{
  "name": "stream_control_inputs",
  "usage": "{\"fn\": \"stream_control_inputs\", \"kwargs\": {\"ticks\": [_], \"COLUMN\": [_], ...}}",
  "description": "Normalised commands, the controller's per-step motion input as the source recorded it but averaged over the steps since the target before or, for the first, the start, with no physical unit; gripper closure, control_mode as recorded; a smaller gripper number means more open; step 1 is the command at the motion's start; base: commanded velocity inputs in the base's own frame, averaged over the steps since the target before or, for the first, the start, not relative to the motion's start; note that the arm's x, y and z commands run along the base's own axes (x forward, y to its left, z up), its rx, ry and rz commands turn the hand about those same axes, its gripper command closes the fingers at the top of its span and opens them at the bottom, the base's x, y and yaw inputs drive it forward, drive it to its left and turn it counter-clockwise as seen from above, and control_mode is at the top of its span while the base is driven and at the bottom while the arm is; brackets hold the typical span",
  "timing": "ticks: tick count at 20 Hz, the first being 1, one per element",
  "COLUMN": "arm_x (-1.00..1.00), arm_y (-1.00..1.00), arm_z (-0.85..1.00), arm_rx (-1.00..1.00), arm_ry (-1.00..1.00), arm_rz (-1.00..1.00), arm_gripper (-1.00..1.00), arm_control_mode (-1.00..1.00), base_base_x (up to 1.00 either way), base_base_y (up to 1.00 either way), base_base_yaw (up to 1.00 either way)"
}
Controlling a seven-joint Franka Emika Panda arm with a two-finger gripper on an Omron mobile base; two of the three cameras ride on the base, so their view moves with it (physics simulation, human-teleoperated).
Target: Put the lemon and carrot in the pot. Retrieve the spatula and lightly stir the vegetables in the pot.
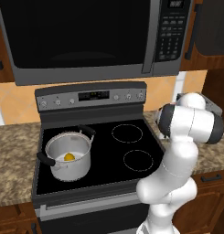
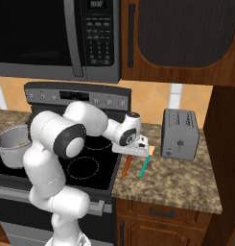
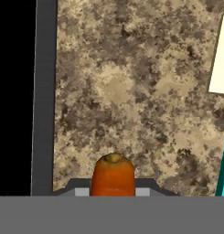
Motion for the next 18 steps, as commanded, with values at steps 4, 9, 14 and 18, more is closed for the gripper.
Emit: {"fn": "stream_control_inputs", "kwargs": {"ticks": [4,9,14,18], "arm_x": [-0.67,-0.18,0.00,-0.03], "arm_y": [0.77,0.86,0.97,1.00], "arm_z": [0.99,1.00,1.00,0.77], "arm_rx": [-0.02,0.00,0.00,-0.04], "arm_ry": [-0.26,-0.01,0.20,0.22], "arm_rz": [0.00,0.00,0.00,0.04], "arm_gripper": [1.00,1.00,1.00,1.00], "arm_control_mode": [-1.00,-1.00,-1.00,-1.00], "base_base_x": [0.00,0.00,0.00,0.00], "base_base_y": [0.00,0.00,0.00,0.00], "base_base_yaw": [0.00,0.00,0.00,0.00]}}
